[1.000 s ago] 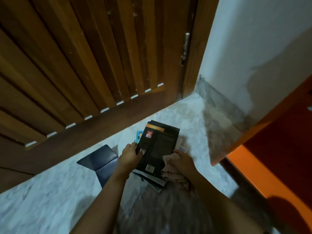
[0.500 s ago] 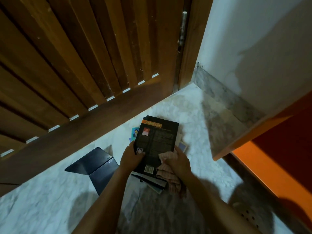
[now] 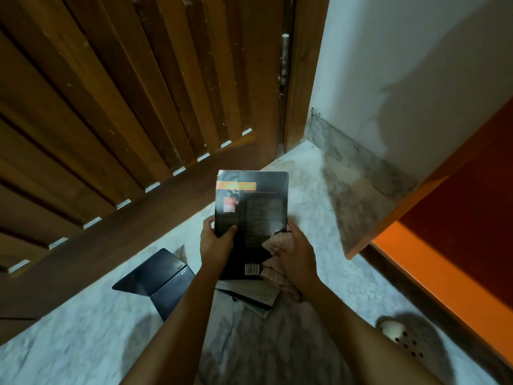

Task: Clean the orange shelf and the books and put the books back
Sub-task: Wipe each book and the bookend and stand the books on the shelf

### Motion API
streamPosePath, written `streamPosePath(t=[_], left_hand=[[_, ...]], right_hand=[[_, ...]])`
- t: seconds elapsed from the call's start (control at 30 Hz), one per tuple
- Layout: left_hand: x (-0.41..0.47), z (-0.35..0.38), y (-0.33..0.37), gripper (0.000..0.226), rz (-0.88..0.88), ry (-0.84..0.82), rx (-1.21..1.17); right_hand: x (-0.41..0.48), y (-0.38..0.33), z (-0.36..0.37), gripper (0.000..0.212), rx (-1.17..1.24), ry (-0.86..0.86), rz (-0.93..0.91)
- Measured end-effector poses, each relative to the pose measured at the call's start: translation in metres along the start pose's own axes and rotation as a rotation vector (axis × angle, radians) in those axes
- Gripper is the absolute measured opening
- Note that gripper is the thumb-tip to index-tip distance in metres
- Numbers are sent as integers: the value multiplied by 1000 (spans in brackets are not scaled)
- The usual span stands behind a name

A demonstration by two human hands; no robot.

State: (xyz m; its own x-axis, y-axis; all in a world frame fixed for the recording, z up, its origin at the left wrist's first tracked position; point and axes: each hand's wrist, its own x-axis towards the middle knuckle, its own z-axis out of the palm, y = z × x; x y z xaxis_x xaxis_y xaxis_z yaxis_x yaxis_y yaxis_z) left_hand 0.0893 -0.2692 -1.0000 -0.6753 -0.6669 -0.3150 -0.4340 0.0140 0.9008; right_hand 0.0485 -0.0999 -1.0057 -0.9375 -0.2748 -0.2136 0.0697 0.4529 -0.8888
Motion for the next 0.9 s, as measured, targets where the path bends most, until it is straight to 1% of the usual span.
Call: streamPosePath(t=[0.13, 0.23, 0.3, 0.37, 0.43, 0.53, 0.67, 0.8, 0.9], left_hand=[[-5, 2, 16, 43, 72, -39, -56], [-18, 6, 31, 44, 145, -92, -130], [-27, 11, 44, 42, 175, -116, -169], [-36, 15, 59, 40, 209, -105, -220], [-44, 17, 80, 40, 246, -90, -272], [-58, 11, 115, 38, 301, -133, -359], [-83, -10, 164, 38, 438, -169, -469], [-113, -28, 206, 49, 577, -234, -550], [-142, -37, 231, 54, 612, -283, -630]], right_hand=[[-1, -21, -21, 61, 19, 40, -91], [-6, -32, -38, 59, 74, 98, -119], [-12, -43, -49, 59, 74, 142, -173], [-17, -51, -60, 60, 106, 195, -237], [-24, -64, -74, 56, 147, 254, -260], [-35, -97, -102, 52, 231, 240, -282], [-46, -138, -135, 51, 240, 227, -379], [-67, -171, -163, 47, 258, 230, -478], [-87, -187, -178, 42, 216, 289, -502]])
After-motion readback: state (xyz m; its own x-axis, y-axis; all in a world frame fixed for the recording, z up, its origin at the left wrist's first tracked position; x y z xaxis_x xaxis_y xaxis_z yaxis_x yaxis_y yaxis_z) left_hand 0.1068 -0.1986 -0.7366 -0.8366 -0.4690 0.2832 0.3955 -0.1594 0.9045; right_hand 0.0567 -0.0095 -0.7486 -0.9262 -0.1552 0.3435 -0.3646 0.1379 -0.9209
